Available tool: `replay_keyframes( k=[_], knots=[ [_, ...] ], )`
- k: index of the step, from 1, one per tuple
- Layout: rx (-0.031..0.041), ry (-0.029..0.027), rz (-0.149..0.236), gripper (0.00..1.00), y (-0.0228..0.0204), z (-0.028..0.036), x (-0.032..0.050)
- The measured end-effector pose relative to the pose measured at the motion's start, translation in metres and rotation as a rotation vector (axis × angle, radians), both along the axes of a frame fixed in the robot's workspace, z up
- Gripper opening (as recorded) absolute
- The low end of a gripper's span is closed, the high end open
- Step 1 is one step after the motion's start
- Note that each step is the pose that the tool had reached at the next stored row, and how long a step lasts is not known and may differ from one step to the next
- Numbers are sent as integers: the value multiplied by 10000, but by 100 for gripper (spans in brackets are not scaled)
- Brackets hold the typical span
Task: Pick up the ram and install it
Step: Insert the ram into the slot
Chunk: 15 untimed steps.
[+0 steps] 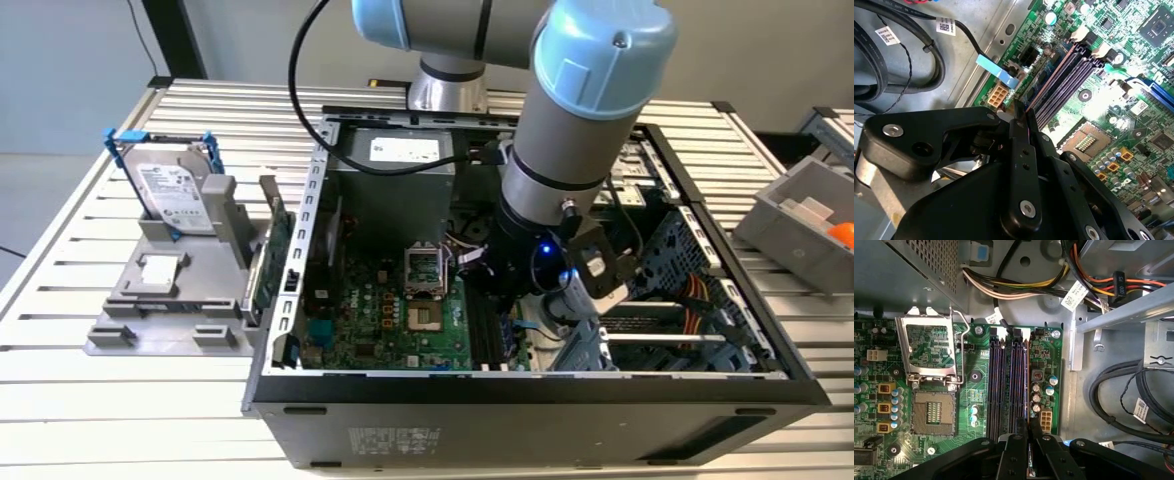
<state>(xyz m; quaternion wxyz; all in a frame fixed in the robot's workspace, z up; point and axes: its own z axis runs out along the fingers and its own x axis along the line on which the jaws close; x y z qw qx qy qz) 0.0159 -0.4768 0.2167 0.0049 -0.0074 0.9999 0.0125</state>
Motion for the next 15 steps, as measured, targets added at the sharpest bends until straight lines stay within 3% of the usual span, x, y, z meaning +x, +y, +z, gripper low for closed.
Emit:
replay_keyframes(
  k=[5,10,15],
  knots=[
    [-71,2,0,0,2,14,0],
    [-69,1,-3,0,2,84,-2],
    [-68,1,-176,0,1,85,-28]
  ],
)
